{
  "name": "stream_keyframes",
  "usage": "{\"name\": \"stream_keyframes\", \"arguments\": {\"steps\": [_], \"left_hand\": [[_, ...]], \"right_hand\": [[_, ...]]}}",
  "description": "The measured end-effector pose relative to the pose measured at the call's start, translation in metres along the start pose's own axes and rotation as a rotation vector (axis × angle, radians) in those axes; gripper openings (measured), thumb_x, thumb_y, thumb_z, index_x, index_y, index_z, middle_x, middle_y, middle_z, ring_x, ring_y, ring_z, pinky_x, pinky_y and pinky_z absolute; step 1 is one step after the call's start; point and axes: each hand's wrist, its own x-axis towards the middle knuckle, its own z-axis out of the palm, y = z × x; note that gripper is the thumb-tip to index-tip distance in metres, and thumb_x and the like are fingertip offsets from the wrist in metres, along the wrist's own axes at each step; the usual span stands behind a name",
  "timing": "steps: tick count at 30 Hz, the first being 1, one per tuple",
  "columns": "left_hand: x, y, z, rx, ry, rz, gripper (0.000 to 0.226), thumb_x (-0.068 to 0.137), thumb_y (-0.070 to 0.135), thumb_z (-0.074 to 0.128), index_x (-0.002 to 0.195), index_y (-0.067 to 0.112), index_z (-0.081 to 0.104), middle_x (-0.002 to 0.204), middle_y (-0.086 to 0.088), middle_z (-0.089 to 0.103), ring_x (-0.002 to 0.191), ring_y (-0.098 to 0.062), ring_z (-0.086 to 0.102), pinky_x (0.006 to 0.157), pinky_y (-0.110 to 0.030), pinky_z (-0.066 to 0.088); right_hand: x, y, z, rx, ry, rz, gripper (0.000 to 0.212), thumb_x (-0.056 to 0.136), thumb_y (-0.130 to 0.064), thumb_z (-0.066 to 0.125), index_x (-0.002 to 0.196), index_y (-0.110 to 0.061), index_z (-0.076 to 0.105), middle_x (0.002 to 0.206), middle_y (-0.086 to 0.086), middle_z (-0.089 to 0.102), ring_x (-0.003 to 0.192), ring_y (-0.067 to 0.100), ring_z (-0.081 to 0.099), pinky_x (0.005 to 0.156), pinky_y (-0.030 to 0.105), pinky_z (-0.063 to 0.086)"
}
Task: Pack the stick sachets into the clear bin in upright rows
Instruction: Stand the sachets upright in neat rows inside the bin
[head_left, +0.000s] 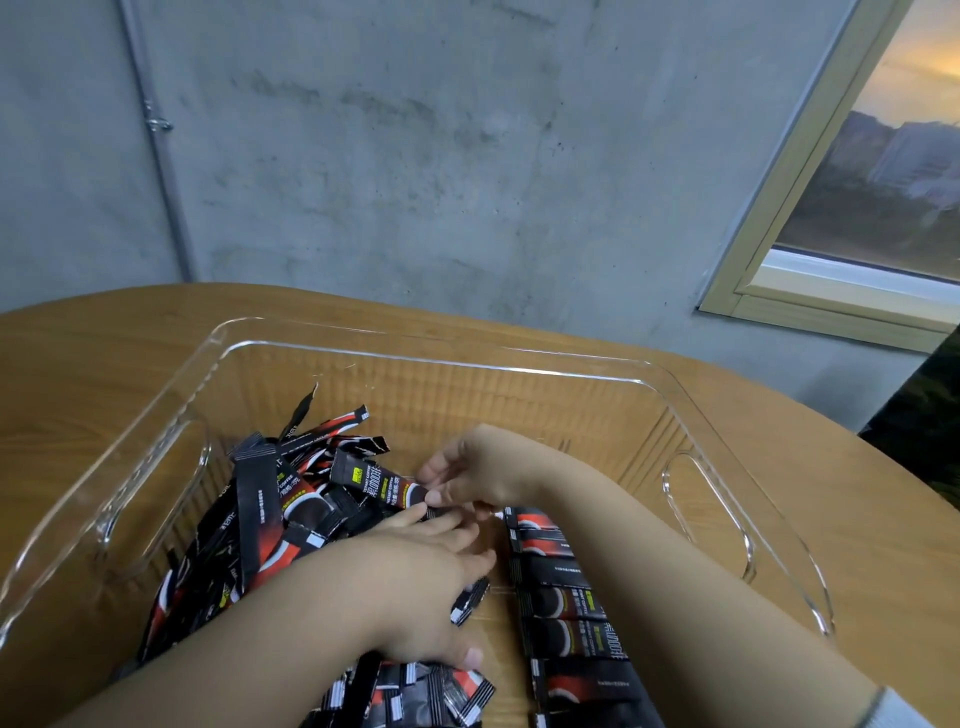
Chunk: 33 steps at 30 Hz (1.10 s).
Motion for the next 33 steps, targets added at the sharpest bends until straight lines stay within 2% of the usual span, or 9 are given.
{"name": "stream_keyframes", "arguments": {"steps": [4, 9, 15, 18, 21, 24, 28, 31, 33], "left_hand": [[-0.011, -0.001, -0.003, -0.04, 0.015, 0.026, 0.052, 0.097, 0.052, 0.038, 0.147, 0.042, 0.026, 0.161, 0.008, 0.005, 0.146, -0.006, -0.006, 0.117, -0.034, -0.01], [-0.025, -0.001, -0.005, -0.035, 0.033, 0.047, 0.049, 0.1, 0.051, 0.022, 0.139, 0.032, 0.045, 0.154, 0.015, 0.027, 0.145, -0.001, 0.004, 0.119, -0.035, -0.006], [-0.03, -0.004, -0.011, -0.127, -0.01, 0.048, 0.061, 0.085, 0.051, 0.02, 0.132, 0.03, 0.052, 0.149, 0.019, 0.036, 0.143, 0.004, 0.008, 0.118, -0.034, -0.003], [-0.028, -0.003, 0.001, -0.12, 0.1, 0.033, 0.055, 0.091, 0.057, 0.025, 0.131, 0.033, 0.053, 0.142, 0.022, 0.042, 0.139, 0.005, 0.016, 0.119, -0.032, -0.002], [-0.025, -0.004, 0.012, -0.017, 0.282, 0.041, 0.046, 0.094, 0.061, 0.031, 0.121, 0.037, 0.059, 0.12, 0.018, 0.053, 0.122, 0.001, 0.036, 0.116, -0.029, 0.011], [-0.02, -0.002, 0.014, 0.033, 0.354, 0.044, 0.041, 0.093, 0.059, 0.037, 0.11, 0.033, 0.062, 0.11, 0.013, 0.055, 0.113, -0.005, 0.042, 0.109, -0.028, 0.02], [-0.016, -0.003, 0.016, -0.003, 0.378, 0.021, 0.034, 0.093, 0.055, 0.042, 0.107, 0.032, 0.062, 0.106, 0.013, 0.056, 0.11, -0.007, 0.042, 0.107, -0.027, 0.023], [-0.014, -0.006, 0.019, -0.039, 0.385, -0.007, 0.032, 0.09, 0.057, 0.045, 0.106, 0.034, 0.061, 0.103, 0.013, 0.057, 0.111, -0.008, 0.041, 0.106, -0.026, 0.025], [-0.012, -0.007, 0.021, -0.06, 0.384, -0.038, 0.031, 0.089, 0.058, 0.046, 0.103, 0.035, 0.061, 0.101, 0.012, 0.056, 0.112, -0.011, 0.04, 0.106, -0.026, 0.027]], "right_hand": [[-0.002, 0.004, 0.001, 0.047, 0.009, -0.023, 0.027, 0.086, -0.008, 0.068, 0.113, -0.006, 0.065, 0.084, -0.003, 0.064, 0.044, 0.003, 0.049, 0.042, 0.013, 0.041], [-0.004, 0.006, 0.006, 0.083, 0.037, -0.031, 0.029, 0.086, -0.009, 0.068, 0.114, -0.005, 0.064, 0.073, -0.01, 0.058, 0.038, -0.008, 0.048, 0.039, 0.01, 0.039], [-0.005, 0.005, 0.007, 0.068, 0.058, -0.035, 0.029, 0.084, -0.01, 0.07, 0.112, -0.006, 0.065, 0.073, -0.01, 0.06, 0.037, -0.009, 0.047, 0.04, 0.009, 0.037], [-0.006, 0.005, 0.008, 0.076, 0.063, -0.033, 0.03, 0.084, -0.009, 0.07, 0.113, -0.006, 0.064, 0.074, -0.008, 0.059, 0.04, -0.007, 0.048, 0.041, 0.009, 0.038], [-0.006, 0.004, 0.008, 0.039, 0.063, -0.037, 0.032, 0.083, -0.014, 0.072, 0.114, -0.008, 0.064, 0.079, -0.008, 0.062, 0.06, 0.003, 0.054, 0.048, 0.007, 0.042], [-0.005, 0.002, 0.009, -0.002, 0.055, -0.043, 0.034, 0.081, -0.024, 0.074, 0.112, -0.012, 0.066, 0.084, -0.006, 0.062, 0.06, 0.004, 0.053, 0.05, 0.008, 0.04], [-0.005, 0.002, 0.011, 0.018, 0.063, -0.034, 0.036, 0.077, -0.036, 0.077, 0.107, -0.018, 0.068, 0.084, -0.01, 0.064, 0.074, 0.005, 0.058, 0.072, 0.017, 0.043], [-0.005, 0.002, 0.014, 0.055, 0.079, -0.046, 0.028, 0.077, -0.034, 0.077, 0.099, -0.018, 0.069, 0.081, -0.008, 0.062, 0.074, 0.007, 0.056, 0.074, 0.02, 0.043], [-0.006, 0.003, 0.013, 0.062, 0.085, -0.051, 0.015, 0.079, -0.031, 0.076, 0.087, -0.021, 0.069, 0.075, -0.008, 0.062, 0.07, 0.007, 0.055, 0.071, 0.02, 0.044]]}}
